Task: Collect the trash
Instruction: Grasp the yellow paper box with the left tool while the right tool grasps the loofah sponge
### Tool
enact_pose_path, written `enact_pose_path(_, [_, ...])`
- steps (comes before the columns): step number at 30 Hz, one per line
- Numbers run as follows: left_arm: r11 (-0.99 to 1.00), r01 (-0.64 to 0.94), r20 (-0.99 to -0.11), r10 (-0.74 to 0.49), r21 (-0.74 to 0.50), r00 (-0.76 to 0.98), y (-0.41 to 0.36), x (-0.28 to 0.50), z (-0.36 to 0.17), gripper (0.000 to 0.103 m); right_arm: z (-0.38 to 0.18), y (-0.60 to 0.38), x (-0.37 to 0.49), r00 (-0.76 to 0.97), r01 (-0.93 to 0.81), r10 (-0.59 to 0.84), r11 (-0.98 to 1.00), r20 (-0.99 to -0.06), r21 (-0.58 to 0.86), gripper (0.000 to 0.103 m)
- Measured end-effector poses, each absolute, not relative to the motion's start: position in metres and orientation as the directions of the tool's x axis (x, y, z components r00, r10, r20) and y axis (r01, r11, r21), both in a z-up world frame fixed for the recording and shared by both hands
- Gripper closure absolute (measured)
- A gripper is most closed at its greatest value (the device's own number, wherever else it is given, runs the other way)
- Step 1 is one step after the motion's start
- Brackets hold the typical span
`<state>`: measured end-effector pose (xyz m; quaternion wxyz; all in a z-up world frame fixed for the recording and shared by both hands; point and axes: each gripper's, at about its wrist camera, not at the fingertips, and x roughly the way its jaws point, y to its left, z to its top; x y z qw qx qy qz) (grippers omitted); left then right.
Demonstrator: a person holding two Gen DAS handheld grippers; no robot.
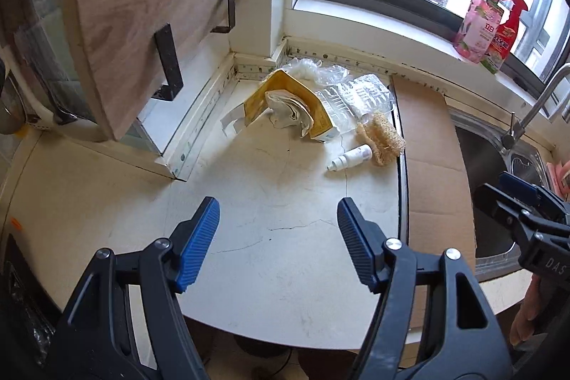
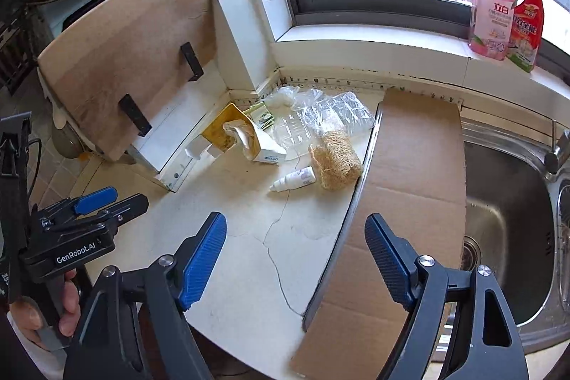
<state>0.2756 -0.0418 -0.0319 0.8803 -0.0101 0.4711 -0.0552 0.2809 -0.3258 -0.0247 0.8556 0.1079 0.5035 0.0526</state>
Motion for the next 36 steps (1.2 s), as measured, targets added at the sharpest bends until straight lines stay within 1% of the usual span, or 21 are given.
enact_pose_path(8, [0.983,0.047,-0.842,-0.175,-0.176,0.511,-0.070,0.348,-0.059,0.038,-0.094,-0.360,0.366,0.452,0.025,0.233,0.962,-0.861,0.274,0.022])
enact_pose_path(9, [0.983,0.049,-0.843,-0.178,-0.178,0.508,-0.075,0.356,-0.062,0.040,-0.101,-0.363,0.372,0.446,0.030,0.239,0.959,-0.862,0.282,0.022])
enact_pose_path(11, [0.983,0.059,-0.844,-0.181,-0.175,0.505,-0.085,0.372,-0.065,0.051,-0.117,-0.370,0.385,0.433,0.045,0.249,0.954,-0.866,0.297,0.024])
enact_pose_path(13, [0.984,0.061,-0.848,-0.173,-0.164,0.501,-0.096,0.389,-0.070,0.056,-0.134,-0.377,0.400,0.418,0.055,0.259,0.950,-0.871,0.309,0.028])
enact_pose_path(14, [0.985,0.058,-0.850,-0.169,-0.162,0.500,-0.099,0.396,-0.071,0.057,-0.142,-0.378,0.406,0.409,0.060,0.262,0.948,-0.874,0.312,0.029])
enact_pose_path(19, [0.989,0.050,-0.858,-0.144,-0.137,0.492,-0.116,0.436,-0.081,0.058,-0.172,-0.385,0.424,0.383,0.074,0.279,0.941,-0.881,0.330,0.030])
enact_pose_path(21, [0.990,0.036,-0.868,-0.134,-0.133,0.478,-0.117,0.450,-0.087,0.063,-0.181,-0.386,0.431,0.375,0.075,0.287,0.938,-0.881,0.338,0.031])
enact_pose_path(23, [0.989,0.020,-0.881,-0.140,-0.147,0.452,-0.117,0.463,-0.096,0.074,-0.188,-0.386,0.436,0.370,0.072,0.295,0.936,-0.881,0.344,0.032])
enact_pose_path(28, [0.985,0.002,-0.899,-0.156,-0.171,0.410,-0.118,0.481,-0.116,0.083,-0.197,-0.382,0.443,0.352,0.069,0.307,0.933,-0.884,0.352,0.037])
enact_pose_path(30, [0.985,0.008,-0.902,-0.160,-0.171,0.401,-0.119,0.484,-0.121,0.083,-0.202,-0.382,0.445,0.345,0.067,0.305,0.935,-0.887,0.348,0.038])
enact_pose_path(32, [0.986,0.017,-0.905,-0.157,-0.164,0.397,-0.120,0.486,-0.125,0.083,-0.206,-0.381,0.447,0.337,0.066,0.303,0.937,-0.891,0.344,0.041])
enact_pose_path(34, [0.986,0.029,-0.905,-0.161,-0.163,0.394,-0.123,0.488,-0.127,0.083,-0.211,-0.380,0.449,0.325,0.066,0.308,0.936,-0.894,0.347,0.047])
enact_pose_path(36, [0.987,0.038,-0.906,-0.161,-0.159,0.392,-0.124,0.490,-0.130,0.083,-0.216,-0.378,0.451,0.311,0.065,0.311,0.936,-0.898,0.347,0.049])
